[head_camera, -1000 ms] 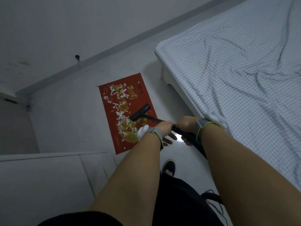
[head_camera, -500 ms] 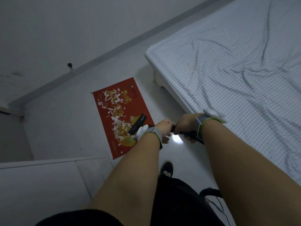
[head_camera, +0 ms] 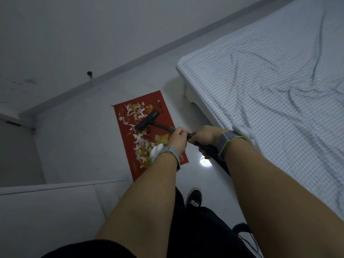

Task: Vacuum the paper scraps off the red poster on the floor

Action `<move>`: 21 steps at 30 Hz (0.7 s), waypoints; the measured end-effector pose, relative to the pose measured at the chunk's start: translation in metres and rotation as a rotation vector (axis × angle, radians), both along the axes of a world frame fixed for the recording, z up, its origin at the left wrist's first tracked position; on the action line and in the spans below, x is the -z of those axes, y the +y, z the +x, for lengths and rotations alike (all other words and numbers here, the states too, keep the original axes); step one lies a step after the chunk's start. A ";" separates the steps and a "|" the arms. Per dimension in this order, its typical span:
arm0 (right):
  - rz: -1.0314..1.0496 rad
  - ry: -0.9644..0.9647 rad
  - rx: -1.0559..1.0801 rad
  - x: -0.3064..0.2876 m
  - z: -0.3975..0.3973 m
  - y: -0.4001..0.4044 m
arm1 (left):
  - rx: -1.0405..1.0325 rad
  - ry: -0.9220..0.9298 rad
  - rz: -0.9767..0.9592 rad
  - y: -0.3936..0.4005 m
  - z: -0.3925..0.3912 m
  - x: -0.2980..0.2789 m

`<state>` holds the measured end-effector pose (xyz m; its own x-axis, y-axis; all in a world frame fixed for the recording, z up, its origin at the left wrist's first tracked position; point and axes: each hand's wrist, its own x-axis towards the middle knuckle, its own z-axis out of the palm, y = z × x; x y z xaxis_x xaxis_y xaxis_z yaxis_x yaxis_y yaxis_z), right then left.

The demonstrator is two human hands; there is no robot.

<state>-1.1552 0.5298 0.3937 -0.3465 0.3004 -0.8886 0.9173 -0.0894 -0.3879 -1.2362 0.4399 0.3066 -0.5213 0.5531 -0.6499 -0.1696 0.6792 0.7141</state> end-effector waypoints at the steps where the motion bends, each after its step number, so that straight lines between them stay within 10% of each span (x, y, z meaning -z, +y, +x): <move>1: 0.024 0.017 -0.021 0.003 -0.016 -0.004 | -0.029 0.010 0.006 -0.002 -0.012 0.001; 21: 0.257 0.051 -0.191 0.046 -0.191 -0.015 | -0.244 -0.294 0.009 -0.013 -0.182 0.013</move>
<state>-1.3461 0.5143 0.3478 -0.4607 0.4375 -0.7722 0.8867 0.1895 -0.4217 -1.4183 0.4272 0.2931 -0.4304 0.4424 -0.7868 -0.5240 0.5873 0.6169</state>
